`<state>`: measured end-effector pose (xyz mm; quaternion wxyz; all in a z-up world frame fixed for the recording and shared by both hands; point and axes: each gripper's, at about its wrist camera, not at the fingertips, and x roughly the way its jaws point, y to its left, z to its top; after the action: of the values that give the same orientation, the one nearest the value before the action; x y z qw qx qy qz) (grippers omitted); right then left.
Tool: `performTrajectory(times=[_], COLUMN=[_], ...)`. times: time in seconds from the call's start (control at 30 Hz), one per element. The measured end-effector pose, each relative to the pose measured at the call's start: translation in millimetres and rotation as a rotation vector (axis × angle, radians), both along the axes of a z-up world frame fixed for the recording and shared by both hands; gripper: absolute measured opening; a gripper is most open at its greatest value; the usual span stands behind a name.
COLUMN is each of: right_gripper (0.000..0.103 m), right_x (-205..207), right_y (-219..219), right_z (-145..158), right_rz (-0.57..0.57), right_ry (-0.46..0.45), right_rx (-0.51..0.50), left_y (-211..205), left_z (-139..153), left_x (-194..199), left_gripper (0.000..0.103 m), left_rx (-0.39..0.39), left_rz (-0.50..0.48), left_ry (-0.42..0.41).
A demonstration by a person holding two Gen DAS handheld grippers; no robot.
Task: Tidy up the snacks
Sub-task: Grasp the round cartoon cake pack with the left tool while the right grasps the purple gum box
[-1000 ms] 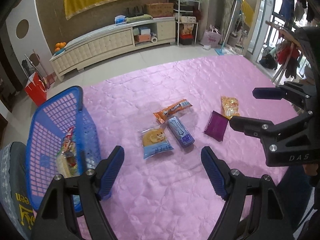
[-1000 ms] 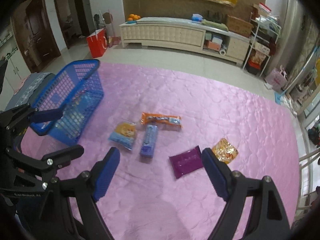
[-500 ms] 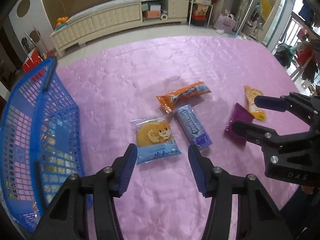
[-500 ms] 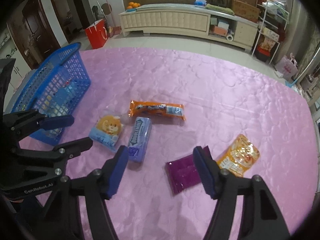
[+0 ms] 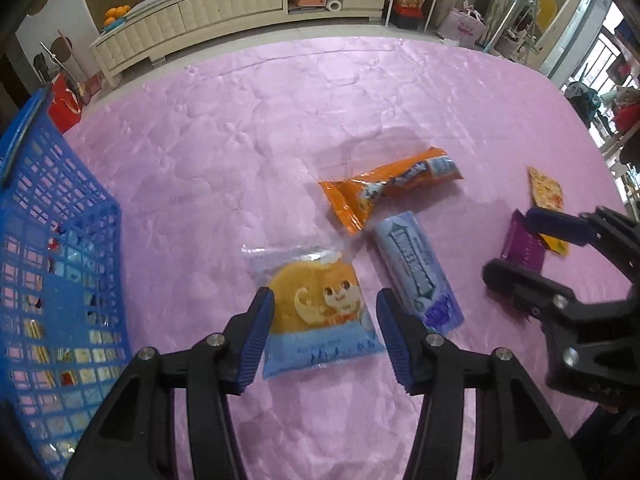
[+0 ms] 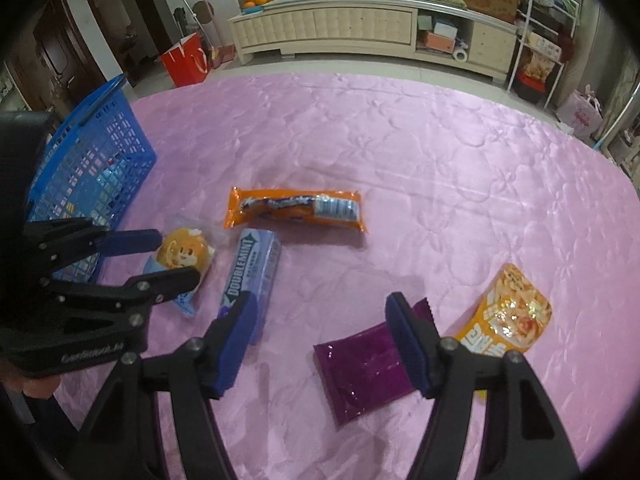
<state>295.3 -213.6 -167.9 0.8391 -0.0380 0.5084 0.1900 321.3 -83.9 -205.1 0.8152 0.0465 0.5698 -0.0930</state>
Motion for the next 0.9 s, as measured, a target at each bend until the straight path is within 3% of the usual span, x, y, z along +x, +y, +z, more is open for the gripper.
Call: performTrajectory(times=[0.2, 0.4, 0.43, 0.47, 0.57, 0.63, 0.83, 0.9], right_gripper=[0.071, 0.071, 0.071, 0.071, 0.071, 0.071, 0.071, 0.071], right_x=[1.0, 1.7, 1.3, 1.1, 0.7, 0.9, 1.7, 3.4], right_y=[-0.3, 3.1, 4.0, 5.0, 8.7, 12.9, 33.1, 38.0], right_z=[-3.1, -3.6, -3.2, -2.7, -0.5, 1.4, 3.7, 2.3], right_rz=[0.000, 0.011, 0.014, 0.014, 0.015, 0.024, 0.062, 0.070], right_ry=[0.008, 0.023, 0.025, 0.024, 0.022, 0.025, 0.032, 0.040], right_rx=[0.019, 0.024, 0.023, 0.019, 0.014, 0.017, -0.007, -0.015], left_y=[-2.4, 5.8, 8.4, 10.6, 10.0, 10.2, 25.1, 27.4], left_z=[-5.9, -4.0, -2.1, 1.7, 15.7, 17.9, 13.2, 12.2], left_x=[7.8, 4.4, 2.5, -1.7, -8.9, -13.1, -15.1, -13.4], left_gripper=[0.051, 0.047, 0.043, 0.028, 0.016, 0.014, 0.014, 0.019], left_rx=[0.043, 0.028, 0.016, -0.004, -0.005, 0.005, -0.060, -0.063], left_rz=[-0.008, 0.031, 0.036, 0.036, 0.021, 0.006, 0.014, 0.022], left_ry=[-0.004, 0.006, 0.002, -0.001, -0.035, -0.041, -0.021, -0.014])
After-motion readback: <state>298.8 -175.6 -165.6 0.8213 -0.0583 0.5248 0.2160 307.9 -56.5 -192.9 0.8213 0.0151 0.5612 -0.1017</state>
